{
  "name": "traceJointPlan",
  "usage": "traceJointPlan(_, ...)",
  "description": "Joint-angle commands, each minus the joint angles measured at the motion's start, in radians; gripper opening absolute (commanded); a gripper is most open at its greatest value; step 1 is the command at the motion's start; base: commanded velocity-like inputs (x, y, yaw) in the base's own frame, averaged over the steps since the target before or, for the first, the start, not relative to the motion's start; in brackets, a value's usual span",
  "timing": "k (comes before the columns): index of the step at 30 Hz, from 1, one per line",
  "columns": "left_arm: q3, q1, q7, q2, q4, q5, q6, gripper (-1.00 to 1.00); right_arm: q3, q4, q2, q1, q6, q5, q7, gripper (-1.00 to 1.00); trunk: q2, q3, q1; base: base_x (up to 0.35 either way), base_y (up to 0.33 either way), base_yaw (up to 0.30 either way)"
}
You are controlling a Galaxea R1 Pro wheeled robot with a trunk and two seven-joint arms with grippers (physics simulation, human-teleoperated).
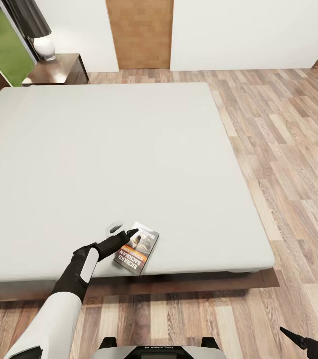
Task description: In the bedroom, move the book from the bed onto either nightstand, and place the two sandals side by side next to the bed.
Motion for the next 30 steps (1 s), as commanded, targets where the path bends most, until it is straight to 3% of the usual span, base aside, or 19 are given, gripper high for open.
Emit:
traceJointPlan(1, 0.005, -0.001, -0.003, -0.001, 0.0, 0.004, 0.008, 1.0, -0.008, 0.001, 0.0, 0.0, 0.002, 0.006, 0.004, 1.0, 0.0, -0.001, 0.0, -0.002, 0.0, 0.0)
traceJointPlan(30, 0.005, 0.0, -0.003, -0.001, 0.0, 0.004, 0.008, 1.0, -0.008, 0.001, 0.0, 0.0, 0.002, 0.006, 0.004, 1.0, 0.0, -0.001, 0.0, -0.016, -0.035, 0.0)
